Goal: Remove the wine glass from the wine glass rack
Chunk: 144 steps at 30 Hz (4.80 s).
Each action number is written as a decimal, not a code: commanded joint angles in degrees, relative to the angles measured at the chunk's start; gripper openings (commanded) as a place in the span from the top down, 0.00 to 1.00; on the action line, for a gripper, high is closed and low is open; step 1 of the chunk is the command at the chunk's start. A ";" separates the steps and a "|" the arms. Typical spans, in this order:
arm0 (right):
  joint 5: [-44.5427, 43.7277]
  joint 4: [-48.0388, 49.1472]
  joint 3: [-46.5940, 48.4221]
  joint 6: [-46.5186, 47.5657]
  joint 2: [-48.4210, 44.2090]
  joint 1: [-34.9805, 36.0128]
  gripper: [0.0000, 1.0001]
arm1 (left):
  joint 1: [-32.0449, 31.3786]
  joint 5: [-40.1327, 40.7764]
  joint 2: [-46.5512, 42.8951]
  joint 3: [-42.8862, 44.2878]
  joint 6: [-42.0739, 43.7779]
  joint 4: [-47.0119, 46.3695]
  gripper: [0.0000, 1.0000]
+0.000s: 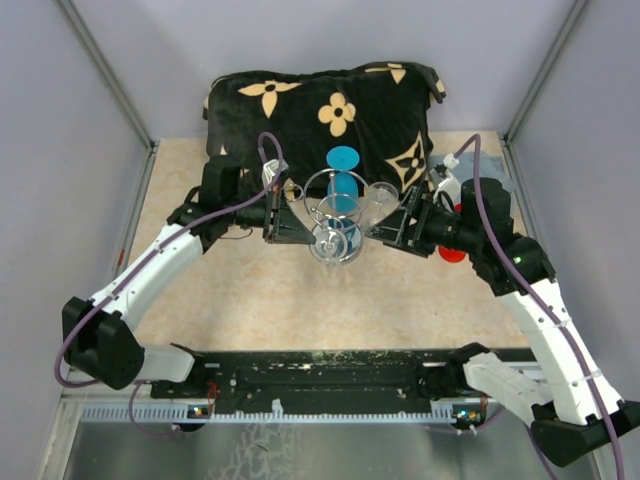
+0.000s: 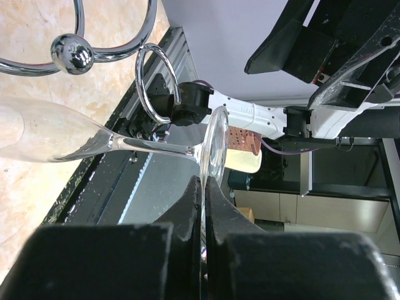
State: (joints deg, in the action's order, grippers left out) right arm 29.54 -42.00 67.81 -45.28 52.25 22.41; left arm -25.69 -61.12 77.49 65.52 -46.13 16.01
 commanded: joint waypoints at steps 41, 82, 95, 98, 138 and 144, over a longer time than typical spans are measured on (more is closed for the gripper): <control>-3.61 0.64 0.85 0.54 -0.31 0.61 0.33 | -3.23 -8.74 -4.64 1.49 4.09 -1.42 1.00; 11.88 12.15 -3.74 -3.26 5.47 11.05 0.51 | -3.44 -7.87 -2.54 2.07 3.89 -1.33 1.00; 11.15 13.77 -3.70 -3.61 6.44 12.74 0.68 | -3.58 -7.86 -2.55 1.70 3.85 -1.32 1.00; 11.23 14.61 -4.12 -4.01 6.46 12.87 0.85 | -3.77 -7.77 -2.60 1.72 3.85 -1.33 1.00; 10.30 21.03 -7.43 -9.74 3.41 12.84 1.00 | -6.51 -10.10 -2.15 0.68 3.19 -1.81 0.88; 9.45 19.65 -6.90 -9.44 2.71 12.83 0.98 | -6.56 -10.81 -2.21 0.87 3.99 -2.20 1.00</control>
State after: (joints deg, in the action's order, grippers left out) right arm 40.29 -24.40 58.57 -54.92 56.36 34.76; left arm -31.53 -69.49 75.66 65.69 -43.57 15.59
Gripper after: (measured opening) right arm 0.028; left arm 0.025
